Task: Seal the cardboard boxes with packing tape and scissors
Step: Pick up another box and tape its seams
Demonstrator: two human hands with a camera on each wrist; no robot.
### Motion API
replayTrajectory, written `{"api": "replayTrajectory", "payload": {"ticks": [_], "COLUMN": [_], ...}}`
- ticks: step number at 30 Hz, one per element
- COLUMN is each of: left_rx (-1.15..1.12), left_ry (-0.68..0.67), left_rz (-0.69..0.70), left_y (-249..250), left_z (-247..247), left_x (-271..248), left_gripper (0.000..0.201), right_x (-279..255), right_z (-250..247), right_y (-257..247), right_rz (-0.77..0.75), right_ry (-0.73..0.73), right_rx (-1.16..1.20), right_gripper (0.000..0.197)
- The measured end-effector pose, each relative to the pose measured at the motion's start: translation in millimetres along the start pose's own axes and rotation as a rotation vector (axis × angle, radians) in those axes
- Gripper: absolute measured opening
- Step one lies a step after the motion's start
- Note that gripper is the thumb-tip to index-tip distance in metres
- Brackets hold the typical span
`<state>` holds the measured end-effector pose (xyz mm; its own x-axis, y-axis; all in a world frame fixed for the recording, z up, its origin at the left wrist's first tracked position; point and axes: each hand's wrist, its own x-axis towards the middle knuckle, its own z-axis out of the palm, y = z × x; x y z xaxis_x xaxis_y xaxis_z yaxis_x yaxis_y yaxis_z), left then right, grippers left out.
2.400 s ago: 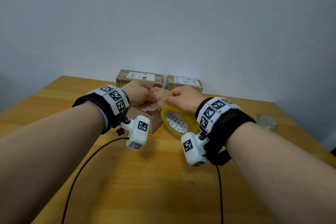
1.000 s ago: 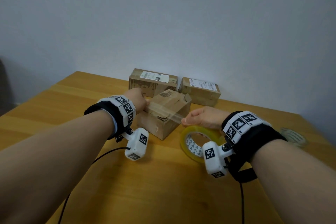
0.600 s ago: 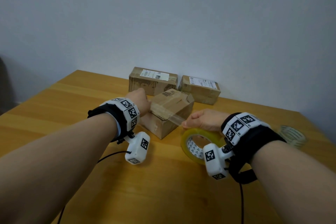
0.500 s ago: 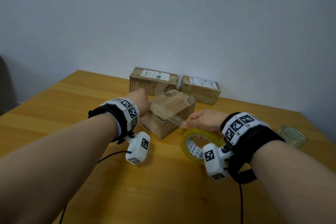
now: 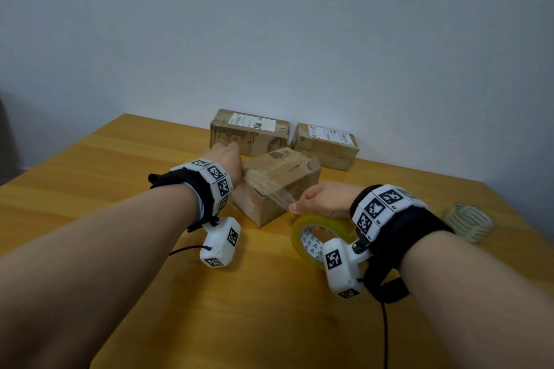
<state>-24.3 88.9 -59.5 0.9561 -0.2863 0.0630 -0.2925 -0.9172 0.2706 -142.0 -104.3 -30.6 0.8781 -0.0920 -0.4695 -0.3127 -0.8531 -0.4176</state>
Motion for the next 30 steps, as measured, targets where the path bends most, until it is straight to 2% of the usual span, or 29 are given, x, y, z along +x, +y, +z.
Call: {"api": "replayTrajectory", "payload": {"ticks": [4,6,9,11,13,14,15,17,19,21,23,30], "left_rx": [-0.134,-0.283,-0.649,-0.640,-0.433,-0.364,-0.330,-0.340,-0.186,0.030,0.144,0.307], "left_ry": [0.014,-0.039,-0.146,-0.105,0.046,0.095,0.070,-0.142,-0.311,-0.325,-0.337,-0.325], "left_rz": [-0.011,-0.117,-0.364,-0.388,-0.278,-0.163,0.004,0.302,0.449,0.509,0.526,0.608], "left_y": [-1,-2,-5,-5,-3,0,3,15,25,27,23,17], "left_z": [-1,-2,-2,-4,-9,-11,-14,-20,-18,-12,-5,8], "left_x": [-1,-2,0,1,-4,-7,-11,-28,-42,-46,-44,-33], "left_gripper": [0.042,0.048,0.047,0.045,0.043,0.044,0.051,0.074,0.089,0.096,0.092,0.083], "right_x": [-3,-5,-9,-11,-11,-11,-11,-11,-13,-14,-16,-18], "right_z": [2,2,4,5,5,5,6,6,6,6,6,2], "right_y": [-3,-5,-10,-13,-15,-16,-16,-16,-17,-16,-15,-16], "right_rz": [0.026,0.035,0.040,0.032,0.035,0.037,0.040,0.044,0.039,0.036,0.037,0.087], "right_ry": [0.017,0.022,0.039,0.056,0.063,0.061,0.060,0.069,0.075,0.082,0.087,0.027], "right_rx": [-0.013,-0.011,-0.042,-0.059,-0.062,-0.064,-0.062,-0.052,-0.055,-0.036,-0.024,-0.085], "right_gripper": [0.046,0.048,0.052,0.050,0.048,0.049,0.050,0.050,0.046,0.043,0.043,0.056]}}
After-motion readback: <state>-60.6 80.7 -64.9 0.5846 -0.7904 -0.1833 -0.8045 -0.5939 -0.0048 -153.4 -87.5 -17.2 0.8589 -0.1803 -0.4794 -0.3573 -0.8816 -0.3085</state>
